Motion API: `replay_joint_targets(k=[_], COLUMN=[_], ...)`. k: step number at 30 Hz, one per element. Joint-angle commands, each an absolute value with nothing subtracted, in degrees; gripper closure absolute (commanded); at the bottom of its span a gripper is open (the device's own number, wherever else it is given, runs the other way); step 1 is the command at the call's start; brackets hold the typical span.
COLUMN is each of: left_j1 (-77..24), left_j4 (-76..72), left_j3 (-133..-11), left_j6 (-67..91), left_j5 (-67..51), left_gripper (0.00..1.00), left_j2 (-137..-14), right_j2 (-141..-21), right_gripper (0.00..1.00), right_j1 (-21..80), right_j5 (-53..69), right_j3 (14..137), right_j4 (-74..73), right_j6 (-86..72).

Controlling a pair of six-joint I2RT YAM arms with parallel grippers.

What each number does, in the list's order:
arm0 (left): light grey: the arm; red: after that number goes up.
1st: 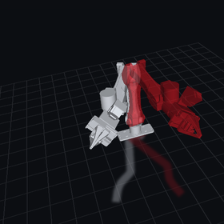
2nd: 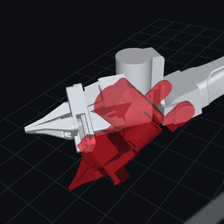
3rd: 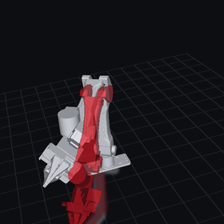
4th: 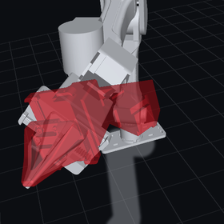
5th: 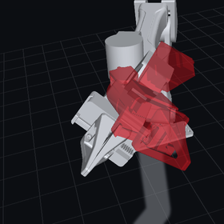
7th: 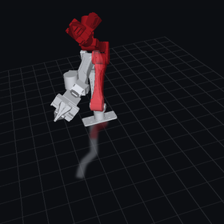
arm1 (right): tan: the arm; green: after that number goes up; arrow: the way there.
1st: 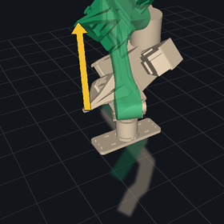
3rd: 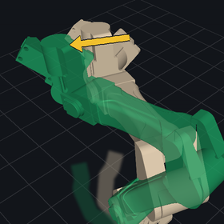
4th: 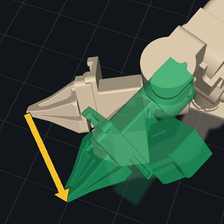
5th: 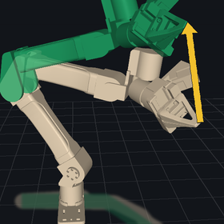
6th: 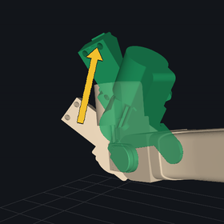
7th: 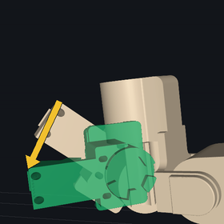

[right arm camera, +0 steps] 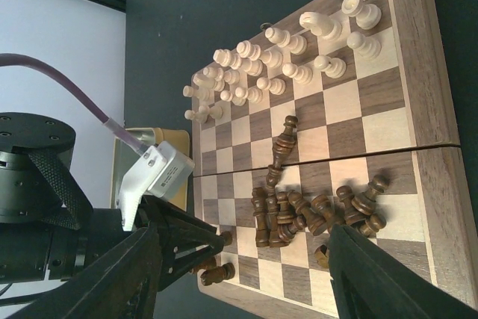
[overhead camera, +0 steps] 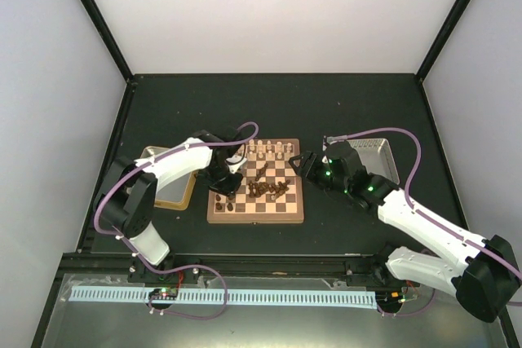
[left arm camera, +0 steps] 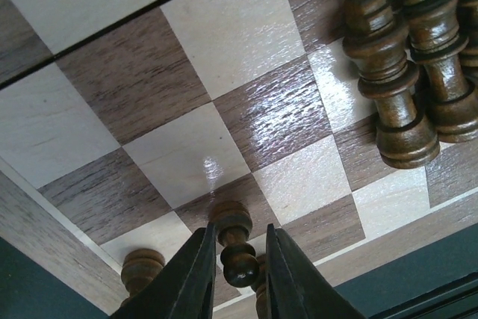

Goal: Set up the chess pieces on the board
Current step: Place the chess piece on the chessboard.

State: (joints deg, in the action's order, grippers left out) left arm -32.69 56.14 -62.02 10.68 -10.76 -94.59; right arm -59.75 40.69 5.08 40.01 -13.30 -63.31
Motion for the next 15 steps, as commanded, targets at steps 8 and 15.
replay_joint_targets(k=[8,15], left_j1=[-32.5,-31.46], left_j4=[56.37,54.32], left_j3=[-65.62,-64.72], left_j6=[10.36,13.37], left_j5=[-11.35,-6.6], left_gripper=[0.67,0.52], left_j2=[-92.67,-86.87], right_j2=[-59.58,-60.17], right_gripper=[0.38,0.38], right_j1=[40.33,40.31], right_j5=[4.85,5.51], right_j3=[41.4,41.31], right_j4=[-13.27,-13.31], right_j6=[-62.21,-61.55])
